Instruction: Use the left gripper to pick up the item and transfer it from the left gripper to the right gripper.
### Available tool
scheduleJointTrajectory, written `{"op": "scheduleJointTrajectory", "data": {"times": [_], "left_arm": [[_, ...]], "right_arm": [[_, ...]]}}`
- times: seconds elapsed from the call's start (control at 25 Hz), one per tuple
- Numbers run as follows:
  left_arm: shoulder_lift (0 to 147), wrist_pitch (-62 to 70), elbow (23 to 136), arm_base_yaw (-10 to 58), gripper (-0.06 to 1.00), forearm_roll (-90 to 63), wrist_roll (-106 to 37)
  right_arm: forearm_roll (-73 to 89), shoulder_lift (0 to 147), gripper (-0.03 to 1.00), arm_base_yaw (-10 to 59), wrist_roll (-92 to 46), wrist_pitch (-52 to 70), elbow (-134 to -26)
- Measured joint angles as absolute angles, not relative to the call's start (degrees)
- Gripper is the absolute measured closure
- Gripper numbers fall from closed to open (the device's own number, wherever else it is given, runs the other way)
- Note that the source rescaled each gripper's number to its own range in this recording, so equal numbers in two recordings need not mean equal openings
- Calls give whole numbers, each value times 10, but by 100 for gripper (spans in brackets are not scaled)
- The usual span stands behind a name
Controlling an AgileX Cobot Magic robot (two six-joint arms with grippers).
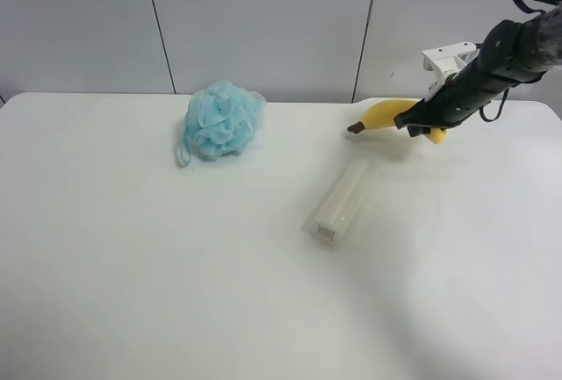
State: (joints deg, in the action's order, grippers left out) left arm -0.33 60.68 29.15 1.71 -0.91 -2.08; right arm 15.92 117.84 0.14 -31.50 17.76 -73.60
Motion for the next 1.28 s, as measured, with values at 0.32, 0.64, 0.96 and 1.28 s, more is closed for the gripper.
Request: {"op": "scheduleJointTrajectory", "data": {"times": [0.32, 0.64, 0.96, 1.28], "left_arm": [[-3, 607, 291, 17, -6, -9, -21], [-3, 607, 291, 17, -6, -9, -21], [-3, 607, 291, 17, -6, -9, -21], [-3, 607, 291, 17, -6, -9, -21]], "right_arm": [[190, 1225, 97, 47, -407, 125, -737], [190, 1236, 63, 59, -421, 93, -737], [191, 1226, -2, 59, -411, 135, -739], [190, 1128, -3, 59, -379, 232, -739]]}}
